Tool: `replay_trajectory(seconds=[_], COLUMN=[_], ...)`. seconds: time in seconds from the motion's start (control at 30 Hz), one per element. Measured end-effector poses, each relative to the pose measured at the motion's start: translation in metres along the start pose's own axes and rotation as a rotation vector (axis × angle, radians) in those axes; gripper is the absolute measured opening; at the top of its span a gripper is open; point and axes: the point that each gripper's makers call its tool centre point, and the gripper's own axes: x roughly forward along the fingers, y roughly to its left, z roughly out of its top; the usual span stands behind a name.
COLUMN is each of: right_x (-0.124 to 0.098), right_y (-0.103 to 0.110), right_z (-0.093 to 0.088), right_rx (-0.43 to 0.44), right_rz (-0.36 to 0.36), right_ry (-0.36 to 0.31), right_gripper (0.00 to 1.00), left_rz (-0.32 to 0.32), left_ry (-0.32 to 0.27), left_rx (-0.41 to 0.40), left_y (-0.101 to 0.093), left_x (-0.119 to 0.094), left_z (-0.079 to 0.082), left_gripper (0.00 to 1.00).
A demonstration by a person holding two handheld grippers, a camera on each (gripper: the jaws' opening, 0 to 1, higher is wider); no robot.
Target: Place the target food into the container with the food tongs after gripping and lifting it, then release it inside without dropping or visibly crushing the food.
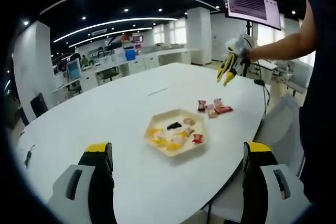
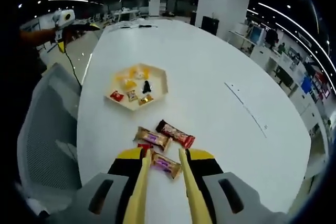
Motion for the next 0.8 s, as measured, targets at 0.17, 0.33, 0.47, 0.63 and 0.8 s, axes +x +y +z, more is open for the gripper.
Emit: replay_trajectory(seconds=[0.17,0.33,0.47,0.63,0.8], right_x=[0.010,0.024,0.038,0.054,0.065], right_y=[0.001,0.000,0.003,0.007,0.007], right_z=[-0.010,-0.022,-0.030,-0.040,-0.049], right_rx=[-0.039,-0.080,-0.129,-0.189,-0.279], right_rz=[0.040,0.060,0.089,0.121,0.148], right_ry=[0.040,0.074,0.105,0.151,0.212], right_gripper=[0.30,0.29,0.29,0.29,0.29], left_rz=[0.014,0.022,0.003,0.011,0.018], left_ry=[0.004,0.020,0.033,0.033,0.034], left_rx=[0.004,-0.009,-0.018,-0.017,-0.023], left_y=[0.003,-0.001,-0.015,-0.019,-0.018], left_x=[-0.008,-0.013,-0.009,-0.009,-0.010], left_z=[0.000,-0.008,-0.012,-0.011,-0.011], left_gripper=[0.99,0.99,0.99,0.99,0.99])
